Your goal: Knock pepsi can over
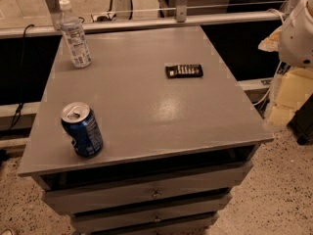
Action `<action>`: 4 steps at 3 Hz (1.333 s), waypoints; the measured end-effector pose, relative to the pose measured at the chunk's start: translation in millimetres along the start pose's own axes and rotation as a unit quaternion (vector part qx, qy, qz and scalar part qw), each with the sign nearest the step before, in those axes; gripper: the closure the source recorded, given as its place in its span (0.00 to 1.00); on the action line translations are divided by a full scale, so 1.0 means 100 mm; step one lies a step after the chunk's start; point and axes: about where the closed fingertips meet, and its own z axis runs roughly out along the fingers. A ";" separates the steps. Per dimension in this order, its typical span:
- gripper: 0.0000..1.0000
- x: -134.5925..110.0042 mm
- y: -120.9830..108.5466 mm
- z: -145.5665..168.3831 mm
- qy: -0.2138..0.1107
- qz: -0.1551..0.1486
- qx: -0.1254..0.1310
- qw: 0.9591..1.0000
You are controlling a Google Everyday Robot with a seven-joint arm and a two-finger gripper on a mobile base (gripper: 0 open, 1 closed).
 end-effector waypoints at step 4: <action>0.00 -1.54 0.28 0.91 -0.220 -0.013 -0.064 0.973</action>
Offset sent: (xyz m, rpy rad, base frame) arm 0.0210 0.1015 -0.0541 0.2860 0.0290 0.0875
